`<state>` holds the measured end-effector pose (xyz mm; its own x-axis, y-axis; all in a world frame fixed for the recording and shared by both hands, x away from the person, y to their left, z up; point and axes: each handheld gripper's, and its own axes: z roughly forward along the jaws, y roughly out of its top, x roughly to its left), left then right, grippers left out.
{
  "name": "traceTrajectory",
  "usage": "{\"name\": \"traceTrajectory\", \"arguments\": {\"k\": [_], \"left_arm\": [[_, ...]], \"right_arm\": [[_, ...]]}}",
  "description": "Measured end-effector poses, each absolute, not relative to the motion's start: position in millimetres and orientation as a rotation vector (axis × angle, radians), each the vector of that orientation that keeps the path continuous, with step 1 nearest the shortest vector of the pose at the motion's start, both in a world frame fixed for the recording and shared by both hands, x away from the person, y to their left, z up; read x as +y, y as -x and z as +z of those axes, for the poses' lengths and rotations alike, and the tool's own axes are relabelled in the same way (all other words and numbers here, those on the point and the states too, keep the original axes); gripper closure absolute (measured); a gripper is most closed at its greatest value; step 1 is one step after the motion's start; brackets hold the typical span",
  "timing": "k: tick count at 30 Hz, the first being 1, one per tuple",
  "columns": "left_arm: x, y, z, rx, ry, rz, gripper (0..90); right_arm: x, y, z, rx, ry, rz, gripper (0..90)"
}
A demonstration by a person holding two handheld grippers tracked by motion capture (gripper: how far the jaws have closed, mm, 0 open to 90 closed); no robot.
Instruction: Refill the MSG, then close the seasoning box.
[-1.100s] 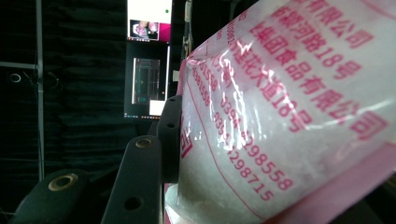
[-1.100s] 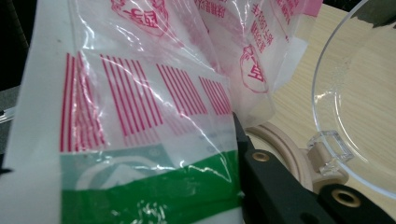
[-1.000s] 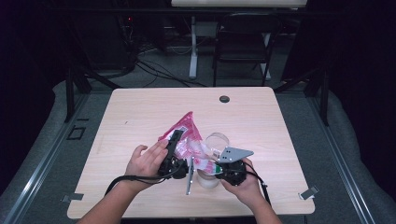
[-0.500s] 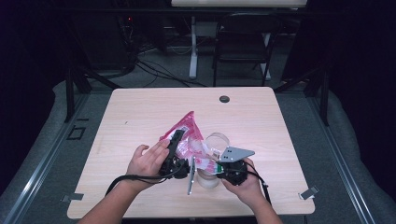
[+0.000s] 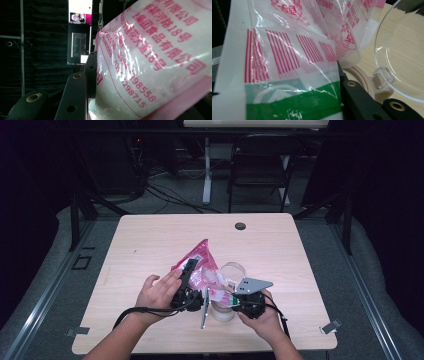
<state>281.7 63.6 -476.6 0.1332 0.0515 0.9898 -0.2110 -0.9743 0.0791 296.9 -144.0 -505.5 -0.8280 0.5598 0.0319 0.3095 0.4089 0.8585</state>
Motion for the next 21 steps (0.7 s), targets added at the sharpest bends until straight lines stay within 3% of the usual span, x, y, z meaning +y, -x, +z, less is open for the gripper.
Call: {"name": "traceTrajectory", "arguments": {"k": [21], "left_arm": [[58.2, -280.7, -473.7, -0.191, -2.187, 1.953, 64.9]], "right_arm": [[-148.5, -294.7, -504.5, 2.391, -0.772, 1.381, 90.0]]}}
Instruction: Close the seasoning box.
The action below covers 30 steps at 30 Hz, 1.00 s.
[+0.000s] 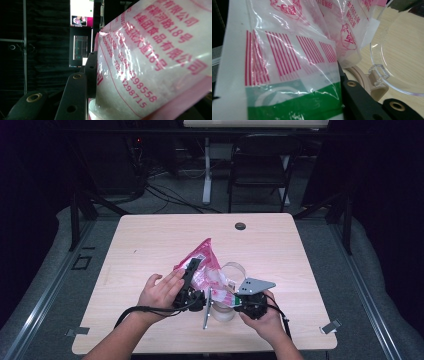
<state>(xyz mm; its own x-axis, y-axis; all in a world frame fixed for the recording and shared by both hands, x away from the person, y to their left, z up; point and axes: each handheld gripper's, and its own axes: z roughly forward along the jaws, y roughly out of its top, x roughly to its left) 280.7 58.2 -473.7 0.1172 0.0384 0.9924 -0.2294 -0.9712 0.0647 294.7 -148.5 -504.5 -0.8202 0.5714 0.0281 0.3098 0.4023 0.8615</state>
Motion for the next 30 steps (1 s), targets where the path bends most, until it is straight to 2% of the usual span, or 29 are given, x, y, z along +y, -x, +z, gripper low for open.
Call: {"name": "traceTrajectory", "arguments": {"k": [30], "left_arm": [[56.2, -280.5, -472.8, -0.245, -2.189, 1.969, 65.1]], "right_arm": [[-149.7, -294.8, -504.7, 2.394, -0.776, 1.39, 90.0]]}}
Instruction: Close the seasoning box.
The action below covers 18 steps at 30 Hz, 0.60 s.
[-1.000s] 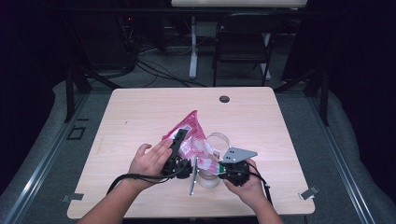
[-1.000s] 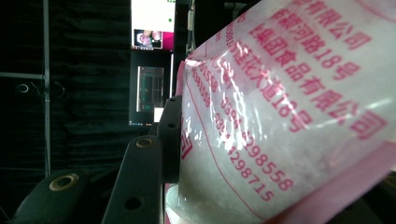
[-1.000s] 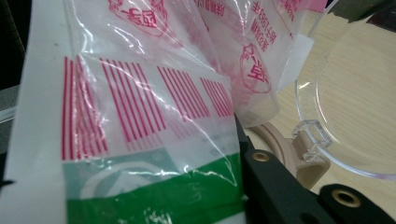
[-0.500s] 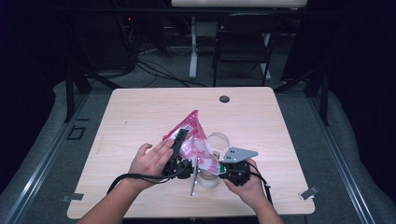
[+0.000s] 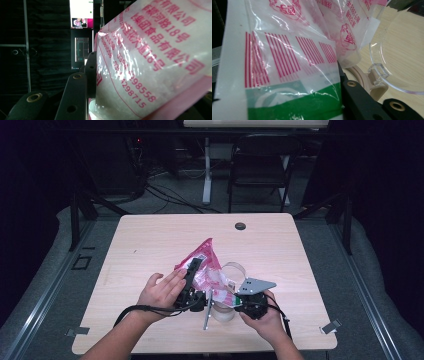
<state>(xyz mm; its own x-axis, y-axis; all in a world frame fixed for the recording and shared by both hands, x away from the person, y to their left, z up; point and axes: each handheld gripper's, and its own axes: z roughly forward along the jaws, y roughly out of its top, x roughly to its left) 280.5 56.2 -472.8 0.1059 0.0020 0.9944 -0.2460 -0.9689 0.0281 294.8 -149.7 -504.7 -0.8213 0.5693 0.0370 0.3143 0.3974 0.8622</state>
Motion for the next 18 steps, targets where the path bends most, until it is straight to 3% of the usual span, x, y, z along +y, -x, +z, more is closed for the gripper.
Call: {"name": "traceTrajectory", "arguments": {"k": [18], "left_arm": [[54.4, -282.6, -470.0, -0.283, -2.204, 1.97, 65.1]], "right_arm": [[-149.6, -296.0, -505.1, 2.397, -0.775, 1.382, 90.0]]}}
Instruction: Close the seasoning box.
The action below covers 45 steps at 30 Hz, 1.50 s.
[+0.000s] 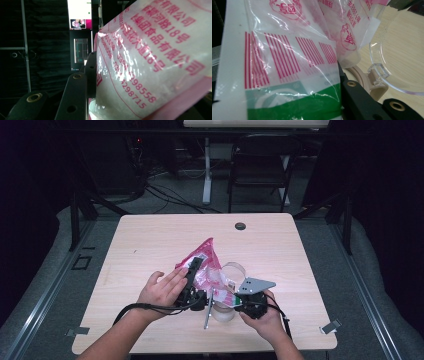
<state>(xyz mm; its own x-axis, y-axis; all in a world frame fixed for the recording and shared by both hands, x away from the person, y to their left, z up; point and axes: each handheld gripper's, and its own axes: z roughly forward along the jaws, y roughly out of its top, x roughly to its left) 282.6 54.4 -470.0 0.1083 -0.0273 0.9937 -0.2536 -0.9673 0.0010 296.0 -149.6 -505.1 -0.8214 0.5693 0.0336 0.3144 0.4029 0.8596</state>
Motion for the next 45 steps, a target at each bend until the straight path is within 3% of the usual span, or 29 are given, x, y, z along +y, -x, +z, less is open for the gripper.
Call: {"name": "traceTrajectory", "arguments": {"k": [45], "left_arm": [[54.8, -282.0, -467.5, -0.429, -2.315, 1.957, 69.4]], "right_arm": [[-148.4, -294.1, -504.8, 2.406, -0.763, 1.353, 90.0]]}}
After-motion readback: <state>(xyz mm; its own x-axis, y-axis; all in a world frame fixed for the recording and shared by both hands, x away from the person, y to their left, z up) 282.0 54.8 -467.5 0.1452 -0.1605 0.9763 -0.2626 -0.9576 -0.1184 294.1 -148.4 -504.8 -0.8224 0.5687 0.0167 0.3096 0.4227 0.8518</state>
